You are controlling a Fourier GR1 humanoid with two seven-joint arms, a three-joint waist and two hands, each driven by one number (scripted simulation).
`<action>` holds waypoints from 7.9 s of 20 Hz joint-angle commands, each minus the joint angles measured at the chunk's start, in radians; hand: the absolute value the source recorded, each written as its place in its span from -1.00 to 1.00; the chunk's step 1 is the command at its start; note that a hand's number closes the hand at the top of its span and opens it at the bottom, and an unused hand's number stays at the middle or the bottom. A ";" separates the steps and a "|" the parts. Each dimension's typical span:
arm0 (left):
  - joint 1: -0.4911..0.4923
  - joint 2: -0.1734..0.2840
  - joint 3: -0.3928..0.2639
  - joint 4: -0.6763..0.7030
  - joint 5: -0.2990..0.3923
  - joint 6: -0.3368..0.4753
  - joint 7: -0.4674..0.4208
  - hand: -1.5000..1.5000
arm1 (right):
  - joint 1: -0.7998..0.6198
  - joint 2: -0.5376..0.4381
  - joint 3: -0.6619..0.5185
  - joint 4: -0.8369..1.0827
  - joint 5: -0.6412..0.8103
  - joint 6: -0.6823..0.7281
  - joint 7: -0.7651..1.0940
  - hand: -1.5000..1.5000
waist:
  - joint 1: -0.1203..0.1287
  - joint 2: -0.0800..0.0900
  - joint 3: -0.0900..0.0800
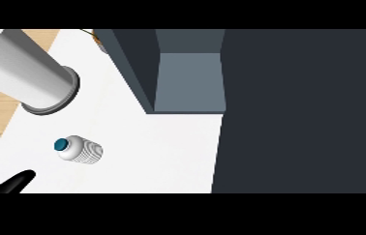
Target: Pick up the bottled water, place it into the cabinet and close the cabinet
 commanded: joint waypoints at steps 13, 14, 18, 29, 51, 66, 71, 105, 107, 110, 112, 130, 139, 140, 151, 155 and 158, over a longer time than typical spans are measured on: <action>0.081 0.084 -0.050 -0.207 -0.110 0.093 0.184 -1.00 | -0.018 0.019 0.166 -0.126 0.150 -0.112 0.155 -1.00 | 0.006 -0.002 0.000; 0.071 0.102 -0.039 -0.167 -0.099 0.084 0.179 -1.00 | -0.029 0.031 0.189 -0.141 0.173 -0.130 0.155 -1.00 | 0.002 -0.001 0.000; 0.126 0.119 -0.014 -0.176 -0.042 0.079 0.174 -1.00 | 0.076 -0.003 0.240 -0.131 0.195 -0.127 0.062 -1.00 | -0.001 -0.005 0.000; 0.110 0.087 -0.040 0.028 0.011 0.071 0.025 -1.00 | 0.056 -0.064 0.254 -0.188 0.197 -0.177 0.100 -1.00 | -0.003 -0.001 -0.002; 0.035 -0.005 0.085 0.564 0.214 -0.038 -0.418 -1.00 | 0.007 -0.089 0.375 -0.144 0.280 -0.289 0.094 -1.00 | -0.011 0.000 -0.002; -0.116 -0.023 0.126 0.951 0.326 -0.110 -0.690 -1.00 | -0.009 -0.164 0.335 -0.191 0.227 -0.311 0.128 -1.00 | -0.012 0.002 -0.002; -0.118 -0.023 0.113 1.074 0.386 -0.112 -0.804 -1.00 | 0.008 -0.171 0.328 -0.163 0.215 -0.316 0.090 -1.00 | -0.008 0.002 -0.001; -0.278 0.000 0.211 1.641 0.682 -0.383 -1.301 1.00 | -0.041 -0.205 0.412 -0.182 0.261 -0.416 0.117 -1.00 | -0.010 0.001 -0.002; -0.297 -0.022 0.189 1.665 0.706 -0.350 -1.339 1.00 | -0.058 -0.235 0.272 -0.129 0.121 -0.365 0.055 -1.00 | -0.006 0.004 -0.001; -0.287 -0.023 0.163 1.589 0.713 -0.329 -1.297 1.00 | 0.022 -0.260 0.343 -0.193 0.174 -0.373 0.077 -1.00 | -0.007 0.001 -0.001; -0.305 0.016 0.213 1.638 0.717 -0.394 -1.310 1.00 | 0.053 -0.250 0.438 -0.235 0.255 -0.406 0.094 -1.00 | -0.014 0.000 -0.002; -0.212 0.021 -0.154 1.413 0.524 -0.598 -1.204 1.00 | -0.056 -0.242 0.401 -0.164 0.232 -0.439 0.104 -1.00 | -0.004 -0.001 -0.001; -0.159 -0.022 -0.223 1.169 0.554 -0.558 -1.011 1.00 | -0.035 -0.286 0.388 -0.203 0.217 -0.429 0.113 -1.00 | -0.006 0.000 -0.001; -0.179 -0.010 -0.232 1.079 0.556 -0.519 -0.914 1.00 | -0.046 -0.262 0.361 -0.138 0.186 -0.433 0.046 -1.00 | -0.004 0.001 0.000; -0.299 -0.023 -0.364 0.941 0.486 -0.275 -0.822 1.00 | -0.069 -0.238 0.394 -0.116 0.203 -0.445 0.073 -1.00 | -0.008 0.001 -0.001; -0.321 -0.023 -0.491 0.869 0.492 -0.123 -0.743 1.00 | -0.073 -0.223 0.450 -0.098 0.258 -0.471 0.069 -1.00 | -0.011 -0.001 -0.001; -0.437 -0.023 -0.421 0.974 0.500 -0.146 -0.743 1.00 | 0.015 -0.323 0.389 -0.204 0.200 -0.443 0.064 -1.00 | -0.020 0.001 0.000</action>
